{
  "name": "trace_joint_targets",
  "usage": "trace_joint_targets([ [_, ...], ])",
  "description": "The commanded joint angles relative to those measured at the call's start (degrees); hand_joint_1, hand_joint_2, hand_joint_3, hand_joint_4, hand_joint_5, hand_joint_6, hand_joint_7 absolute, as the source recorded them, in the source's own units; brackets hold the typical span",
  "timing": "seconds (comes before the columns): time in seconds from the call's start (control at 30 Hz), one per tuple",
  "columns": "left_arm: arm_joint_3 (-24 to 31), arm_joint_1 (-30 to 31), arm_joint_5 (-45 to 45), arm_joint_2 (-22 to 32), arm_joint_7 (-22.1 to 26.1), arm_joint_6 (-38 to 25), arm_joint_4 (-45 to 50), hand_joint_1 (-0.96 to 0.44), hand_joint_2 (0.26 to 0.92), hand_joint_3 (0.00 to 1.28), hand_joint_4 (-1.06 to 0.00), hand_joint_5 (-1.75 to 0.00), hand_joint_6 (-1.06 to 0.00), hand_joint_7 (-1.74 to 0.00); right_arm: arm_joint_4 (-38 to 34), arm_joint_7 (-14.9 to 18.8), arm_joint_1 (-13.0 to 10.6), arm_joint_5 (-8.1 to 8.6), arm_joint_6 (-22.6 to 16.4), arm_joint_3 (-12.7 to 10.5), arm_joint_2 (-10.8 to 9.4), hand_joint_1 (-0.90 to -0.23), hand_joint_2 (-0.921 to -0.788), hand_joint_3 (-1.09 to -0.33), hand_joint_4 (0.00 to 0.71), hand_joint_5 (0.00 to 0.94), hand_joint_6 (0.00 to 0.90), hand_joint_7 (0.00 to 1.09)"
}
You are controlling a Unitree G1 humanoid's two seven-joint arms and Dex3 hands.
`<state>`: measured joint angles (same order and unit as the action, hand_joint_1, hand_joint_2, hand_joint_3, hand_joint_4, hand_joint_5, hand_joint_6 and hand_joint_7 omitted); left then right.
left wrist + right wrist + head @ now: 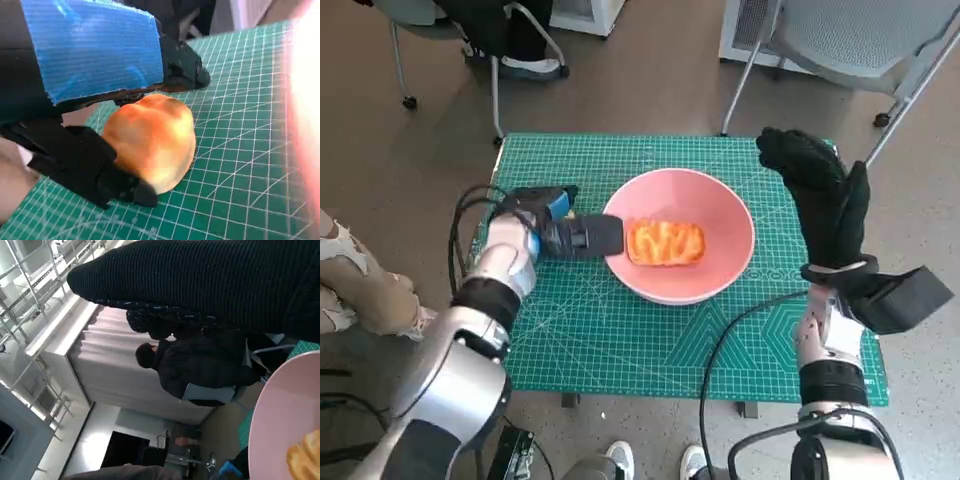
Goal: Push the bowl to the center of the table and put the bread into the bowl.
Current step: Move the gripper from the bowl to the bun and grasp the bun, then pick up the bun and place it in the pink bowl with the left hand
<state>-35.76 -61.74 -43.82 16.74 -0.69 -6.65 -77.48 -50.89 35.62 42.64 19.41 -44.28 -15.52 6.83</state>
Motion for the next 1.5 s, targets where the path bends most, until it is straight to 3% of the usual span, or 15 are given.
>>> trace_joint_targets([
  [0.03, -1.5, 3.1, -1.6, 0.5, -1.5, 1.1, -1.0, 0.12, 0.891, 0.29, -0.49, -1.48, -0.47, -0.97, 0.1, -0.2, -1.8, 0.20, 1.1, 0.0, 0.2, -0.705, -0.921, -0.775, 0.170, 0.001, 0.042, 0.47],
  [0.13, -1.0, 3.3, -1.1, 0.8, -1.0, 1.4, -1.1, 0.04, 0.911, 0.28, -0.47, -1.51, -0.43, -1.17, 0.2, -0.2, -1.8, 0.29, 1.3, 0.0, 0.2, -0.704, -0.921, -0.775, 0.170, 0.001, 0.043, 0.47],
  [0.53, 0.7, 2.9, 0.2, 1.2, 0.4, 0.7, -0.8, 0.01, 0.921, 0.21, -0.52, -1.51, -0.51, -1.11, -0.3, -0.1, -1.4, 0.16, 1.2, 0.1, 0.0, -0.690, -0.921, -0.779, 0.169, 0.000, 0.042, 0.47],
  [0.63, 0.9, 2.8, 0.2, 1.3, 0.4, 0.6, -0.7, 0.00, 0.921, 0.18, -0.53, -1.36, -0.53, -1.24, -0.5, 0.0, -1.3, 0.13, 1.1, 0.1, -0.1, -0.688, -0.921, -0.780, 0.169, 0.000, 0.042, 0.47],
  [0.8, 1.6, 2.5, 0.6, 1.6, 0.4, 0.7, -0.4, 0.00, 0.916, 0.16, -0.56, -1.30, -0.56, -1.26, -0.9, 0.0, -1.0, 0.09, 1.1, 0.2, -0.1, -0.687, -0.921, -0.781, 0.168, 0.000, 0.041, 0.47],
  [1.07, 2.5, 2.1, 1.3, 2.1, -0.1, 1.3, 0.0, 0.00, 0.905, 0.13, -0.63, -1.38, -0.63, -1.02, -1.5, 0.2, -0.7, 0.05, 0.9, 0.3, -0.4, -0.686, -0.921, -0.782, 0.168, 0.000, 0.041, 0.47],
  [1.2, 2.6, 2.0, 1.5, 2.3, -0.5, 1.7, 0.1, 0.00, 0.898, 0.15, -0.57, -1.45, -0.68, -0.96, -1.9, 0.3, -0.5, 0.12, 0.9, 0.4, -0.5, -0.686, -0.921, -0.781, 0.168, 0.000, 0.041, 0.47],
  [1.33, 2.9, 1.7, 1.7, 2.5, -0.8, 2.1, 0.4, 0.00, 0.764, 0.42, -0.51, -1.55, -0.68, -1.02, -1.8, 0.4, -0.5, 0.12, 0.8, 0.5, -0.7, -0.686, -0.921, -0.781, 0.168, 0.000, 0.041, 0.47],
  [1.5, 3.7, 0.8, 2.3, 2.8, -1.1, 2.9, 1.2, 0.00, 0.647, 0.68, -0.43, -1.68, -0.65, -1.13, -2.0, 0.7, -0.5, 0.27, 0.7, 0.4, -0.6, -0.686, -0.921, -0.781, 0.168, 0.000, 0.040, 0.47],
])
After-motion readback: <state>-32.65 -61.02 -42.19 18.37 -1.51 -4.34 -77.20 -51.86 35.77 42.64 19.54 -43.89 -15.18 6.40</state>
